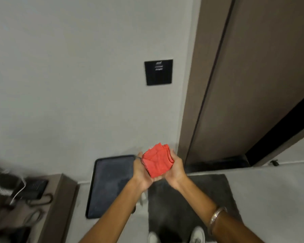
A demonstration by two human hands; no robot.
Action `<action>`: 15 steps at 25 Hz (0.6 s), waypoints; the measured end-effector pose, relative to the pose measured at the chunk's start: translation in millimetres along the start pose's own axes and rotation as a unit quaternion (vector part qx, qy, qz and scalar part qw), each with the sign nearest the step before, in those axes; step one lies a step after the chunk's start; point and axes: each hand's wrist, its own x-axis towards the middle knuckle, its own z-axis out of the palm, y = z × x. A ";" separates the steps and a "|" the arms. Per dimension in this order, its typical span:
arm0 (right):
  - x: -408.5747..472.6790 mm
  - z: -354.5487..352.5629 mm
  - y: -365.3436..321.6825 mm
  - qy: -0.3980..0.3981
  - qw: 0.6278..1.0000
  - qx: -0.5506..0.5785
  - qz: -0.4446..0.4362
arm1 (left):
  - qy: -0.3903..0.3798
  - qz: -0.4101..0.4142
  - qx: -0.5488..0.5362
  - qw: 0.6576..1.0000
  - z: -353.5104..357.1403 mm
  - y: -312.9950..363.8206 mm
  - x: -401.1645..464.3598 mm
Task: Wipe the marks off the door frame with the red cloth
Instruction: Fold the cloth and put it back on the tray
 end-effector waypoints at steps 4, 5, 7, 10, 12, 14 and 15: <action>25.8 0.3 59.2 0.058 0.945 -0.319 0.044 | 0.057 -0.053 0.005 0.997 -83.1 -18.8 28.2; 38.1 -0.6 76.7 0.074 0.926 -0.366 0.061 | 0.074 -0.054 0.003 0.996 -103.8 -25.8 38.4; 63.5 -2.8 112.0 0.096 0.903 -0.410 0.087 | 0.106 -0.053 0.000 0.993 -142.2 -35.2 57.4; 105.0 1.4 165.2 0.128 0.891 -0.418 0.122 | 0.144 -0.052 0.024 0.988 -193.6 -43.0 98.8; 130.5 6.4 194.5 0.136 0.893 -0.406 0.136 | 0.170 -0.046 0.049 0.983 -216.3 -38.0 122.1; 152.3 16.5 211.7 0.130 0.888 -0.420 0.134 | 0.180 -0.032 0.071 0.981 -235.5 -25.3 147.3; 158.2 22.5 216.8 0.125 0.881 -0.438 0.128 | 0.187 -0.023 0.099 0.977 -239.5 -18.4 154.6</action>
